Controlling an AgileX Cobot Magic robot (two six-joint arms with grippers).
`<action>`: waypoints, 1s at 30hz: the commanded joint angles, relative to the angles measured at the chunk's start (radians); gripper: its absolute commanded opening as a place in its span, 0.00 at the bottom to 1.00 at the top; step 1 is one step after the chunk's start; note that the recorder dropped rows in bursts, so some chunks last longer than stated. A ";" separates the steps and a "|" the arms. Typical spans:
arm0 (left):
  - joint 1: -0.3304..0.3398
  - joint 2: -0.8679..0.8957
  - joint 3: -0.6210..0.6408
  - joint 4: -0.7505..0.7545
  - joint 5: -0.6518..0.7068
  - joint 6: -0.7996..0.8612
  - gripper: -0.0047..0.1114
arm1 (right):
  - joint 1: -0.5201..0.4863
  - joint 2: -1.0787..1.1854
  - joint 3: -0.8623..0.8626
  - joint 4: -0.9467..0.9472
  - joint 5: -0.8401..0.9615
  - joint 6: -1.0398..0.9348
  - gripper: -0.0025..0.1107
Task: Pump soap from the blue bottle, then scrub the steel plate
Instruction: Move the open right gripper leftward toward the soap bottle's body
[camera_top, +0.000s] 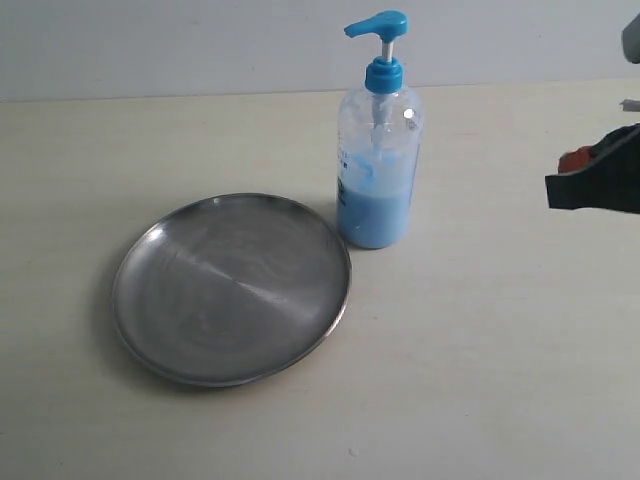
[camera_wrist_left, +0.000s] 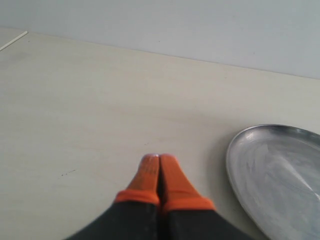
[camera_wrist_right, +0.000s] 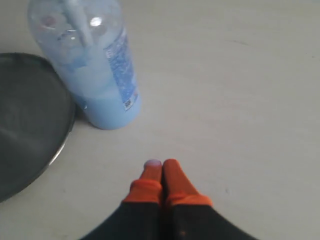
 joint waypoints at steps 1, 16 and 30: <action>0.002 -0.006 0.003 0.003 -0.006 -0.004 0.04 | 0.072 0.000 -0.009 -0.045 -0.002 -0.007 0.02; 0.002 -0.006 0.003 0.003 -0.006 -0.004 0.04 | 0.124 0.108 -0.004 0.000 -0.194 -0.015 0.02; 0.002 -0.006 0.003 0.003 -0.006 -0.004 0.04 | 0.181 0.157 0.184 -0.361 -0.775 0.331 0.02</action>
